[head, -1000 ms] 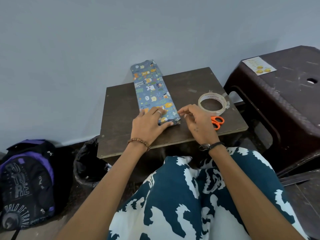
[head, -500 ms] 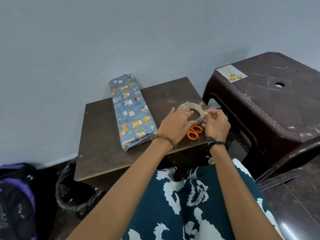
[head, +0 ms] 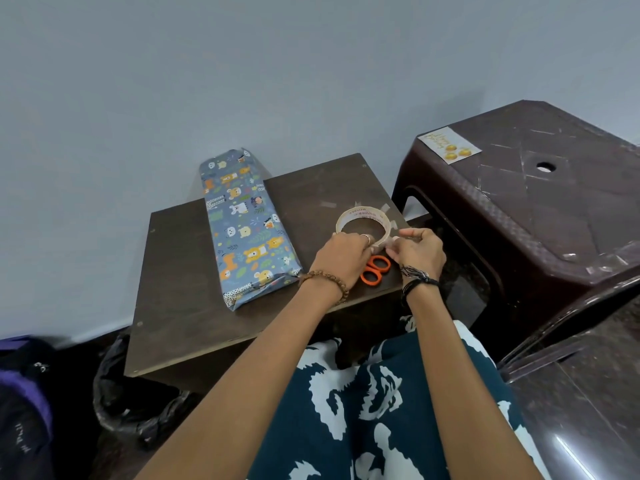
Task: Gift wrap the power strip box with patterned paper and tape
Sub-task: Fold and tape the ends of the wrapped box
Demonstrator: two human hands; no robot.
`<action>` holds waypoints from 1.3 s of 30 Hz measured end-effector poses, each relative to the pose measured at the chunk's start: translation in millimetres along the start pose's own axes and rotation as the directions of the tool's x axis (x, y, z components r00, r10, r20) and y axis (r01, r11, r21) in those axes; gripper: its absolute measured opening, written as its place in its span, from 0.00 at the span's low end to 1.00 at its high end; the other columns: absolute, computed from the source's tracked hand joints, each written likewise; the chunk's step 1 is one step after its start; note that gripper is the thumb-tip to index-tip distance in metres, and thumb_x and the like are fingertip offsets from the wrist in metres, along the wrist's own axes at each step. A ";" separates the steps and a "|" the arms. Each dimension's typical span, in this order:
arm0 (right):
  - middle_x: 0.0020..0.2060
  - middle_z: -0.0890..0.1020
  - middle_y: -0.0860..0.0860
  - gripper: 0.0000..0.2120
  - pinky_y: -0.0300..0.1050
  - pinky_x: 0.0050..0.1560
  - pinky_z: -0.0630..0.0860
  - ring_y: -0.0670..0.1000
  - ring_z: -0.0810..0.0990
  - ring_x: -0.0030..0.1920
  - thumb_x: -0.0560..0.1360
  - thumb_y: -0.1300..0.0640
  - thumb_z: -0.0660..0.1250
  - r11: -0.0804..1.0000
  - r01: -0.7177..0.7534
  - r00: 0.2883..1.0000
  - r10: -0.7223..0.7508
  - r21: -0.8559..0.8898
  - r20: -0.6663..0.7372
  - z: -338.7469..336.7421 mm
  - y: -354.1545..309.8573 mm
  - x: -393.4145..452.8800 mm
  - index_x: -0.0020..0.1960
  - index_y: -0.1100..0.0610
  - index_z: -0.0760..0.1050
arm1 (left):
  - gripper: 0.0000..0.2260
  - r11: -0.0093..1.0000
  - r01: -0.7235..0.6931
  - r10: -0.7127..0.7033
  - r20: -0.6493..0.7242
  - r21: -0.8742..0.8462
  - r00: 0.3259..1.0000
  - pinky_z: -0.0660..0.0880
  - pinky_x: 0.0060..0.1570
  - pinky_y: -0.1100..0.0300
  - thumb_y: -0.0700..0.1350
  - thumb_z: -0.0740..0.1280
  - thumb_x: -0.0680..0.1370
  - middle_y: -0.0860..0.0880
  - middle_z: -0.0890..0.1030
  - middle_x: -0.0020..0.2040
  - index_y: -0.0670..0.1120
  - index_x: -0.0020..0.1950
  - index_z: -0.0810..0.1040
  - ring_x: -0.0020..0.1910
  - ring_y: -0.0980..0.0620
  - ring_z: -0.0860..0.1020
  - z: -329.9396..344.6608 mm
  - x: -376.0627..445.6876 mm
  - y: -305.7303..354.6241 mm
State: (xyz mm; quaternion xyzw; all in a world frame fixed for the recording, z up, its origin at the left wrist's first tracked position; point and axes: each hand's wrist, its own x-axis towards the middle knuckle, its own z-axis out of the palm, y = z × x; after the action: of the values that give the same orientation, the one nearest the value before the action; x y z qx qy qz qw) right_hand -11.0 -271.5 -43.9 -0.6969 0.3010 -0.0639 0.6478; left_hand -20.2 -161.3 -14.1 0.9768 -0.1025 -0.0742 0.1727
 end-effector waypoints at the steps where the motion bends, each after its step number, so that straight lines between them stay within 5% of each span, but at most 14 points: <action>1: 0.29 0.76 0.47 0.07 0.54 0.59 0.74 0.55 0.83 0.47 0.73 0.68 0.65 1.000 -0.001 1.000 0.001 0.013 -0.004 -0.2 0.9 -0.4 0.46 0.56 0.74 | 0.12 1.000 -0.005 0.005 -0.001 0.001 1.000 0.69 0.58 0.49 0.45 0.55 0.81 0.42 0.79 0.51 0.43 0.55 0.76 0.55 0.42 0.74 -0.7 0.3 0.3; 6: 0.50 0.78 0.57 0.07 0.43 0.42 0.81 0.48 0.82 0.35 0.77 0.68 0.58 0.987 0.047 0.997 -0.038 0.154 -0.063 -4.2 -0.4 -12.8 0.49 0.57 0.70 | 0.13 1.000 -0.011 0.011 0.009 0.018 1.000 0.70 0.57 0.48 0.46 0.55 0.81 0.42 0.79 0.53 0.43 0.57 0.75 0.56 0.41 0.74 -2.5 0.8 0.4; 10: 0.42 0.78 0.51 0.07 0.35 0.31 0.78 0.43 0.81 0.34 0.77 0.65 0.63 0.962 0.143 0.988 -0.152 0.234 0.021 -6.4 -3.3 -28.1 0.52 0.56 0.70 | 0.17 0.999 -0.051 0.052 0.043 -0.020 0.998 0.58 0.69 0.48 0.48 0.58 0.80 0.45 0.75 0.62 0.46 0.69 0.68 0.64 0.46 0.71 -1.0 0.2 -5.9; 13: 0.38 0.78 0.51 0.10 0.35 0.31 0.78 0.42 0.80 0.32 0.75 0.65 0.66 0.929 0.135 0.978 -0.181 0.345 0.105 -3.5 -5.6 -41.4 0.53 0.56 0.69 | 0.25 0.991 -0.084 0.078 -0.060 -0.108 0.995 0.49 0.72 0.53 0.46 0.63 0.78 0.47 0.69 0.69 0.47 0.73 0.60 0.70 0.50 0.63 -5.7 -13.6 -16.2; 16: 0.36 0.79 0.52 0.10 0.36 0.31 0.78 0.44 0.79 0.32 0.74 0.65 0.68 0.905 0.136 0.967 -0.209 0.404 0.143 2.6 -7.4 -53.6 0.50 0.55 0.70 | 0.24 0.972 -0.116 0.067 -0.230 -0.206 0.971 0.50 0.70 0.62 0.42 0.65 0.76 0.49 0.68 0.70 0.49 0.72 0.64 0.73 0.53 0.58 -13.8 -39.0 -33.5; 19: 0.36 0.80 0.53 0.11 0.36 0.30 0.77 0.47 0.79 0.33 0.73 0.66 0.68 0.901 0.123 0.955 -0.222 0.416 0.199 11.7 -6.4 -67.4 0.47 0.52 0.70 | 0.20 0.945 -0.089 -0.069 -0.456 -0.316 0.887 0.56 0.63 0.71 0.40 0.66 0.76 0.51 0.70 0.68 0.50 0.67 0.71 0.70 0.58 0.61 -19.4 -76.2 -62.3; 22: 0.34 0.79 0.53 0.11 0.37 0.31 0.78 0.44 0.79 0.29 0.73 0.68 0.67 0.898 0.136 0.924 -0.267 0.419 0.273 25.1 -2.5 -85.0 0.46 0.54 0.70 | 0.21 0.972 0.001 -0.149 -0.615 -0.233 0.774 0.56 0.66 0.68 0.40 0.71 0.73 0.48 0.71 0.67 0.46 0.65 0.73 0.69 0.56 0.62 -15.9 -111.8 -101.1; 27: 0.34 0.80 0.54 0.11 0.38 0.34 0.79 0.48 0.82 0.30 0.73 0.70 0.67 0.899 0.117 0.871 -0.297 0.422 0.392 48.6 8.3 -118.8 0.46 0.56 0.71 | 0.31 0.982 0.074 -0.156 -0.518 -0.175 0.841 0.55 0.71 0.59 0.46 0.74 0.70 0.54 0.63 0.72 0.48 0.70 0.67 0.71 0.57 0.56 -5.4 -135.4 -141.1; 31: 0.34 0.81 0.55 0.09 0.40 0.38 0.80 0.49 0.83 0.35 0.72 0.68 0.68 0.911 0.097 0.856 -0.282 0.400 0.434 61.3 22.5 -140.8 0.46 0.56 0.72 | 0.30 0.989 0.034 -0.096 -0.452 -0.143 0.887 0.53 0.72 0.59 0.46 0.73 0.71 0.53 0.63 0.72 0.48 0.70 0.67 0.73 0.56 0.57 -7.0 -129.9 -157.1; 34: 0.33 0.81 0.51 0.10 0.39 0.38 0.80 0.49 0.83 0.35 0.71 0.67 0.70 0.920 0.128 0.857 -0.290 0.369 0.425 67.6 34.5 -152.6 0.46 0.56 0.72 | 0.26 0.962 -0.036 -0.102 -0.479 -0.271 0.872 0.59 0.68 0.66 0.43 0.73 0.70 0.51 0.69 0.70 0.46 0.67 0.71 0.70 0.55 0.66 -9.8 -129.0 -161.1; 39: 0.31 0.81 0.50 0.12 0.38 0.38 0.79 0.50 0.84 0.35 0.72 0.66 0.70 0.922 0.217 0.872 -0.331 0.321 0.361 76.8 45.4 -165.3 0.47 0.52 0.71 | 0.23 0.920 -0.144 -0.098 -0.571 -0.365 0.815 0.69 0.65 0.57 0.37 0.73 0.70 0.45 0.74 0.65 0.41 0.64 0.75 0.66 0.50 0.72 -8.1 -129.8 -160.0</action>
State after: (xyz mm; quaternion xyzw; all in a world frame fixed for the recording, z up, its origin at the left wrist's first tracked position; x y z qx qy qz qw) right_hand -123.4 -121.2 -48.6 -0.6354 0.0446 -0.0491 0.7693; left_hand -116.4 17.7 -48.8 0.8966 -0.0402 0.2095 0.3881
